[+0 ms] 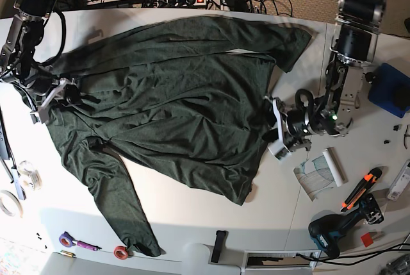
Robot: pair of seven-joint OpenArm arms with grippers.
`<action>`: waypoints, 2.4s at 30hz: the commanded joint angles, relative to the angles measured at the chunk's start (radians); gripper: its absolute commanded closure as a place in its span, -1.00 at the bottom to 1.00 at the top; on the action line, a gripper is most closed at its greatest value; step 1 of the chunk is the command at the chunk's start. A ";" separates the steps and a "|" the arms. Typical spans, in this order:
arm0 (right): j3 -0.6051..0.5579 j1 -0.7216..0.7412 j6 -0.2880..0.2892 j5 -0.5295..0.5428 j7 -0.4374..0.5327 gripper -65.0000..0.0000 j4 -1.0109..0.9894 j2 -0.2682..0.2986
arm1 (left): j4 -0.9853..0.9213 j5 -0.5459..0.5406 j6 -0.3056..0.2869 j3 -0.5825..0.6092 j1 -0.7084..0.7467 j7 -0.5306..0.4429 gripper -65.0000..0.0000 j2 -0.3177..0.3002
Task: Layout the t-shirt on the table in an organized manner, then fold the t-shirt properly
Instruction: 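Grasp the shirt side with the left gripper and smooth it outward, then drag the grasped shirt side with the left gripper away from the collar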
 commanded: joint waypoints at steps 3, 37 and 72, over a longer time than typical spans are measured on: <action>0.006 0.013 0.002 -0.040 0.025 0.28 0.016 0.025 | 0.018 -0.003 -0.005 0.069 -0.050 -0.071 0.01 -0.018; 0.006 0.011 -0.007 -0.058 0.026 0.28 0.016 0.024 | 0.151 -0.018 -0.005 0.014 -0.150 -0.113 1.00 0.024; 0.007 0.012 -0.184 -0.182 0.162 0.29 0.016 0.024 | 0.179 -0.253 0.015 -0.127 -0.323 0.085 1.00 -0.017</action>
